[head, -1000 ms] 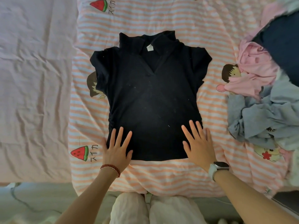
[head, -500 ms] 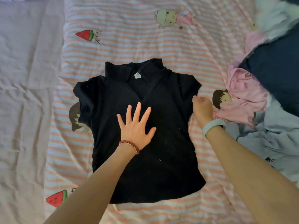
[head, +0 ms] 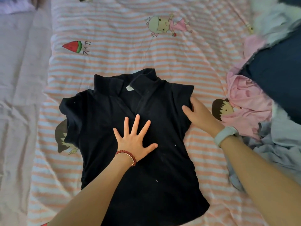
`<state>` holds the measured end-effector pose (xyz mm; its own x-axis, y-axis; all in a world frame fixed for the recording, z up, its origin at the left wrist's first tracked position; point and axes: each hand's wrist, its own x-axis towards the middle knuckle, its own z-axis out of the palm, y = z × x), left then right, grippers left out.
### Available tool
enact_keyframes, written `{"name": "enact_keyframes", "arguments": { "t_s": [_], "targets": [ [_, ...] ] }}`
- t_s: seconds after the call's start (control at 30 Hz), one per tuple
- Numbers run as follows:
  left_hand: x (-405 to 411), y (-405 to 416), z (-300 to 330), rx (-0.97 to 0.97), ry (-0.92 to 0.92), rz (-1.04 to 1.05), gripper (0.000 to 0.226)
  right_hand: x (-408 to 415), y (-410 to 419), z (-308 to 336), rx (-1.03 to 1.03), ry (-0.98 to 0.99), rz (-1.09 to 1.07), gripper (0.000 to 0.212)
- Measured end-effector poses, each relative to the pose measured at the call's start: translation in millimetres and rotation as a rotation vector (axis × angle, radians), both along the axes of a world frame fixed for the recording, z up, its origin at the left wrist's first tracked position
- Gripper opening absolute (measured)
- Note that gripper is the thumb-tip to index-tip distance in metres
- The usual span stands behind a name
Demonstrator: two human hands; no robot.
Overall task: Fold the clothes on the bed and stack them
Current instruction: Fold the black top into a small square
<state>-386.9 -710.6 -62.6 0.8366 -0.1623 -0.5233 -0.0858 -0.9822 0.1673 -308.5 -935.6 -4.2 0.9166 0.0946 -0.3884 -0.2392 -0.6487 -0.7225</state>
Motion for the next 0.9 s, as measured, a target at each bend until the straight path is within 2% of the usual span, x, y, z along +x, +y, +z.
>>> {"name": "enact_keyframes", "arguments": {
  "t_s": [0.03, 0.1, 0.17, 0.23, 0.3, 0.37, 0.47, 0.53, 0.6, 0.67, 0.7, 0.83, 0.9],
  "targets": [
    [1.4, 1.1, 3.4, -0.024, 0.019, -0.003, 0.083, -1.3, 5.5, 3.2, -0.136, -0.121, 0.069, 0.016],
    [5.0, 4.9, 13.5, -0.132, 0.028, 0.033, 0.077, -3.2, 22.2, 10.4, -0.343, -0.321, 0.124, 0.024],
    [6.1, 13.1, 28.2, -0.342, -0.082, 0.165, 0.06, -7.9, 48.4, 16.3, -0.377, -0.393, 0.103, 0.032],
    [4.0, 27.2, 42.9, -0.489, -0.287, 0.35, 0.039, -14.3, 78.1, 15.9, -0.208, -0.276, 0.074, 0.035],
    [-0.8, 49.0, 52.0, -0.402, -0.486, 0.521, 0.031, -20.0, 100.1, 13.8, 0.004, -0.049, 0.02, 0.039],
    [-5.9, 76.2, 56.4, -0.27, -0.556, 0.706, 0.034, -27.7, 110.1, 11.3, 0.01, -0.04, -0.005, 0.04],
    [-9.2, 120.2, 54.9, -0.214, -0.406, 1.032, 0.048, -45.3, 110.6, 5.8, -0.336, -0.382, -0.008, 0.034],
    [-7.8, 140.8, 53.8, -0.248, -0.319, 1.12, 0.05, -59.9, 113.7, -1.4, -0.508, -0.449, 0.018, 0.035],
    [-0.8, 152.6, 55.2, -0.363, -0.28, 1.14, 0.041, -68.8, 120.6, -8.8, -0.572, -0.299, 0.099, 0.043],
    [10.1, 157.7, 58.9, -0.496, -0.21, 1.135, 0.02, -76.0, 126.6, -18.9, -0.609, -0.136, 0.209, 0.05],
    [16.0, 158.0, 59.7, -0.558, -0.16, 1.132, 0.018, -79.2, 127.1, -22.7, -0.622, -0.1, 0.237, 0.051],
    [33.5, 160.7, 55.0, -0.775, 0.024, 1.306, 0.052, -85.6, 129.9, -25.6, -0.604, -0.038, 0.232, 0.055],
    [37.1, 161.3, 51.7, -0.852, 0.025, 1.398, 0.05, -86.9, 128.8, -26.5, -0.565, 0.003, 0.225, 0.055]
  ]
}}
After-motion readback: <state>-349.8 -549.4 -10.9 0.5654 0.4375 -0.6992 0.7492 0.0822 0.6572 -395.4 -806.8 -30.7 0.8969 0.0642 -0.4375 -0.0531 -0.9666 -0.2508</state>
